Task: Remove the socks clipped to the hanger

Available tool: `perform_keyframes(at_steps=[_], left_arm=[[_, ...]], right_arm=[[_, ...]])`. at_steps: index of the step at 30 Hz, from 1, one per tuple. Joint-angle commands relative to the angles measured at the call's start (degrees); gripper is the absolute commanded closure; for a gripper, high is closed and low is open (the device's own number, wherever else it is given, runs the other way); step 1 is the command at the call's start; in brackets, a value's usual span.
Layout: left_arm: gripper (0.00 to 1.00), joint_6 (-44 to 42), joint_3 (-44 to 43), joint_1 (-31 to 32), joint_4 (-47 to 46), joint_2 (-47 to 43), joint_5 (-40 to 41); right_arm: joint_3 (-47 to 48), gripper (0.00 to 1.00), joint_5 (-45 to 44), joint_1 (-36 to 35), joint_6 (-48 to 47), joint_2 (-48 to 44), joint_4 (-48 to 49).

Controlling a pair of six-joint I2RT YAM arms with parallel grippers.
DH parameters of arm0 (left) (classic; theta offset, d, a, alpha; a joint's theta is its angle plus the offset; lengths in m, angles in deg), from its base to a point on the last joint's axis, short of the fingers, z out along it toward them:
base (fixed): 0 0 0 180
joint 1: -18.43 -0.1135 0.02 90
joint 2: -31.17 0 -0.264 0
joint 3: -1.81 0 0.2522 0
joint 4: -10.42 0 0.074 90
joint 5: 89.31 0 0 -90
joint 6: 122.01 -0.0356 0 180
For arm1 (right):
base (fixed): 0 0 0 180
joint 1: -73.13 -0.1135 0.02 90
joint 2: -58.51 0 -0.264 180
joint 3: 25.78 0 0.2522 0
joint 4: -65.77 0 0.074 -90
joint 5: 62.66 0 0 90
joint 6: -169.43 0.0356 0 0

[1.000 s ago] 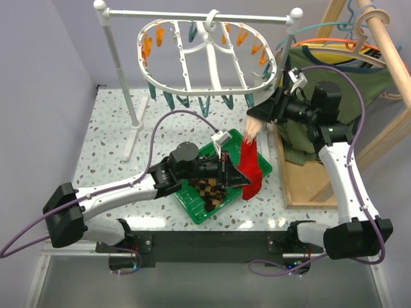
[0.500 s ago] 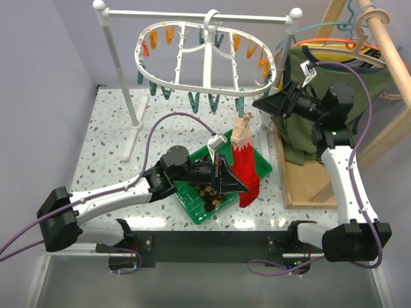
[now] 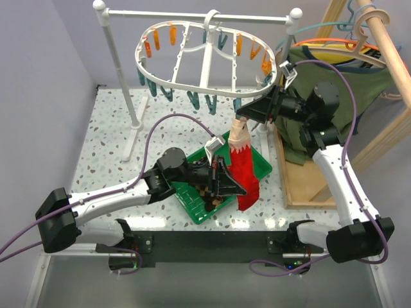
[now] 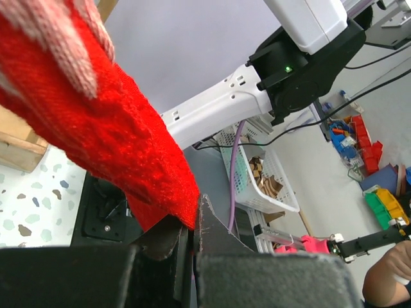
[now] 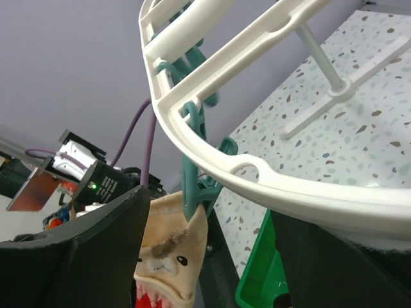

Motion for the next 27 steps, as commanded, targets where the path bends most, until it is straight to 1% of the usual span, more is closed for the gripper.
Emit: perform_keyframes(at_steps=[1,8,14,20,27], left_arm=[[1.00,1.2,0.9,0.2,-3.2,-1.7,-2.6],[1.00,1.9,1.7,0.2,-4.6,-2.1,-3.3],[1.00,1.9,1.0,0.2,-5.2,-1.5,-4.1],[1.00,1.7,1.1,0.2,-5.2,-1.2,-4.3],[1.00,1.4,1.7,0.2,-5.1,-0.4,-4.2]], right_arm=[[0.8,0.22,-2.8,-1.7,-1.1,-0.8,1.2],[-0.4,0.27,-3.7,-2.8,1.4,-0.3,4.7],[-0.7,0.28,-5.1,-4.3,1.7,0.4,5.9],[-2.6,0.33,-7.4,-4.8,6.6,1.1,12.3],[-2.3,0.35,-10.2,-4.8,8.2,0.5,12.2]])
